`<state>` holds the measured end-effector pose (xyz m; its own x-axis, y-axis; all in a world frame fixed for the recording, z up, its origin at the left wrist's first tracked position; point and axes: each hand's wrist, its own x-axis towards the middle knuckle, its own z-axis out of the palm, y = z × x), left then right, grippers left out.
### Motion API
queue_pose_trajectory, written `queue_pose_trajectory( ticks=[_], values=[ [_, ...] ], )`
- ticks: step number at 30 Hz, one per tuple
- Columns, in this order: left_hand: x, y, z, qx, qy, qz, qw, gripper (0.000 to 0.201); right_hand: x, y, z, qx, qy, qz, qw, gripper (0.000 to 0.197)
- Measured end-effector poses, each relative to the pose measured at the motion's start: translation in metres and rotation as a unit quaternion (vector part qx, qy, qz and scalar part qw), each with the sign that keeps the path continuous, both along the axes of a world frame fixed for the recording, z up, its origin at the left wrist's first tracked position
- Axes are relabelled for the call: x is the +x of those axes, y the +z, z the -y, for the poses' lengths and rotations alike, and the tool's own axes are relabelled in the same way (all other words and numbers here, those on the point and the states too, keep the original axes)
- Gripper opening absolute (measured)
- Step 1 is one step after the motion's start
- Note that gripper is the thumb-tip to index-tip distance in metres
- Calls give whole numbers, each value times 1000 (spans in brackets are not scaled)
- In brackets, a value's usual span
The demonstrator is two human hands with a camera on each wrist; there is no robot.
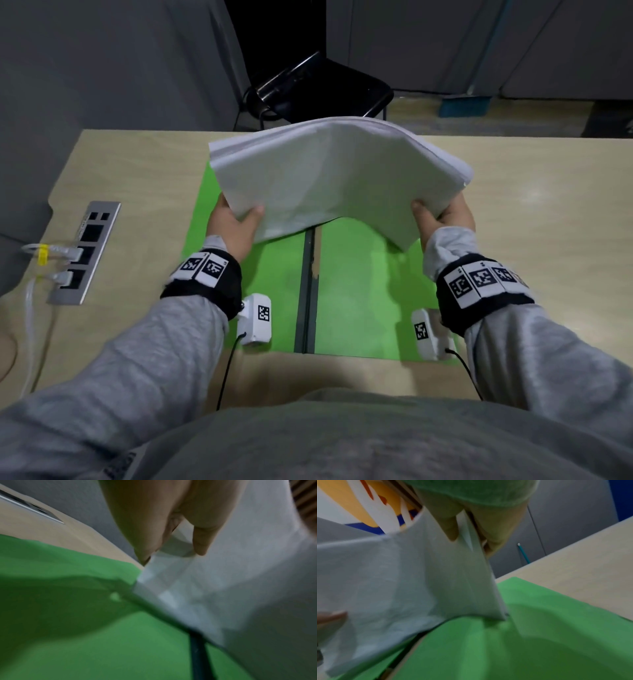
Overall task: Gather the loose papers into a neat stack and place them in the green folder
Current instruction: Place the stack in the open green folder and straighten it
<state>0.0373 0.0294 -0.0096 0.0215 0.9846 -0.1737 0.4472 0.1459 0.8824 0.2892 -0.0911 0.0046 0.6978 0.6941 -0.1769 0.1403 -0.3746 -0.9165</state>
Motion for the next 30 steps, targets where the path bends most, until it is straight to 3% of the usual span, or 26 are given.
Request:
queue_pose_trajectory(
  ticks=[3,5,10,12,14,17,19,21,24,26,28,30],
  values=[
    [-3,-6,4,-36,-12,-24,999,40,7,-8,-1,-56,9,-8,998,30],
    [1,4,2,-18,-11,-21,1000,43,12,-10,-2,-46,1,-3,999,34],
    [15,50,-10,77,-65,-28,994,35,30,-8,-5,-1,-66,27,997,75],
    [16,65,-11,125,-100,-54,986,32,37,-5,-5,22,-99,72,992,93],
    [18,77,-10,196,-150,-119,962,25,39,7,-5,30,-65,180,981,98],
    [28,87,-7,297,-240,-236,894,23,28,34,-14,10,56,298,953,83],
    [36,93,-5,322,-267,-259,871,25,16,44,-14,-9,161,315,935,56],
    [42,96,-1,337,-274,-262,862,26,8,46,-6,-22,195,278,940,20],
    [45,98,1,354,-222,-230,879,34,5,46,2,-20,156,219,963,5],
    [44,92,1,342,-158,-168,911,54,9,45,0,-15,100,180,978,16],
    [43,74,0,299,-129,-108,939,72,16,42,-3,-33,41,130,990,21],
    [46,53,3,200,-129,-75,968,81,27,31,-6,-96,22,101,990,23]
  ],
)
